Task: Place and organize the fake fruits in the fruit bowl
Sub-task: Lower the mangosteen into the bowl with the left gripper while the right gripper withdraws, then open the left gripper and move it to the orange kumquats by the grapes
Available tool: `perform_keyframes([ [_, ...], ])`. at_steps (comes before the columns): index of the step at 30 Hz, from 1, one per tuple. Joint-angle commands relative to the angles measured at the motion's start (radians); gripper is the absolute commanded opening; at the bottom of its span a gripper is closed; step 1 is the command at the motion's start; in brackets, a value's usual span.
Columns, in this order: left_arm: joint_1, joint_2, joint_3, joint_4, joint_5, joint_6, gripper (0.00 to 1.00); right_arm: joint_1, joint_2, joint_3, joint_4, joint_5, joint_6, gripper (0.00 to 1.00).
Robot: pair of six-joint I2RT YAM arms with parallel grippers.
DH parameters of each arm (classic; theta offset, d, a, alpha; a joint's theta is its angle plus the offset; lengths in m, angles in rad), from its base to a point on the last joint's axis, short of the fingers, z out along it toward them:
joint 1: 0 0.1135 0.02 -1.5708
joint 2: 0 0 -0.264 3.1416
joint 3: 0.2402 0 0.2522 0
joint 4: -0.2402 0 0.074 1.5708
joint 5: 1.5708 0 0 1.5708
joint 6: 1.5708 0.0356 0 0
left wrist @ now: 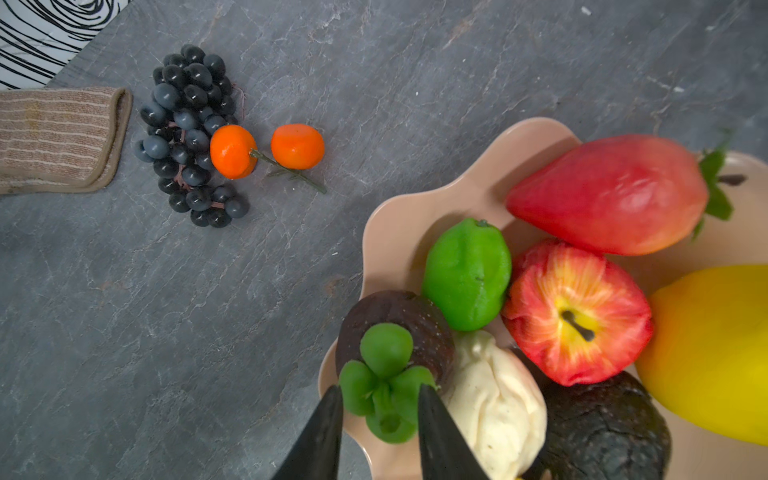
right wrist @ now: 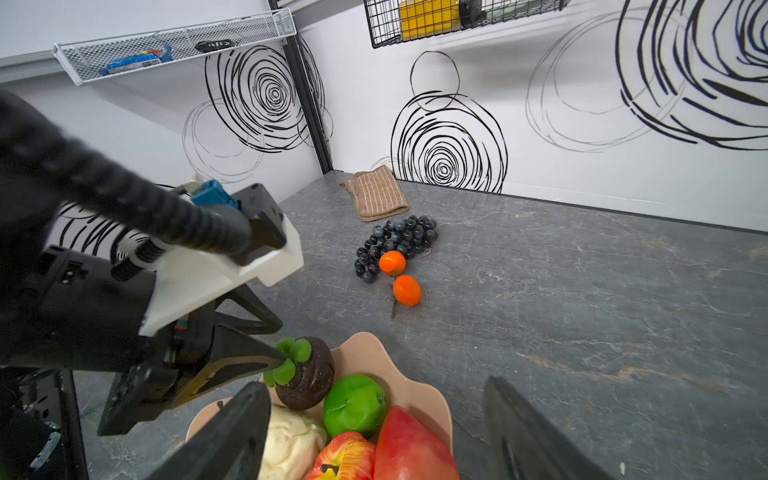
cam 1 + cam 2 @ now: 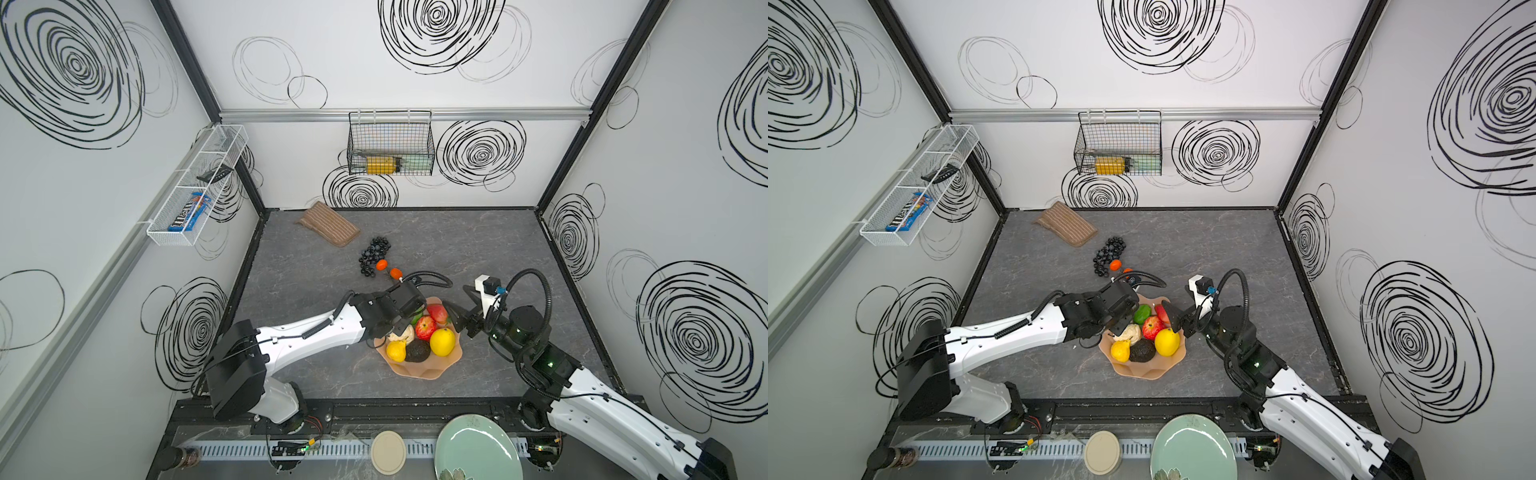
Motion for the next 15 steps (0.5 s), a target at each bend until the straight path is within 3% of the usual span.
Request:
perform_keyframes([
  [1,0.015,-0.05,0.018,0.037,0.016,0.002,0.39,-0.006,-0.017,-0.012,-0.018,0.013,0.017,0.84],
  [8,0.089,-0.119,0.019,0.099,0.091,-0.01,0.47,-0.011,-0.028,-0.011,-0.03,0.022,0.029,0.85],
  [15,0.284,-0.047,0.04,0.173,0.213,-0.073,0.52,-0.016,-0.025,0.004,-0.039,0.025,0.031,0.84],
])
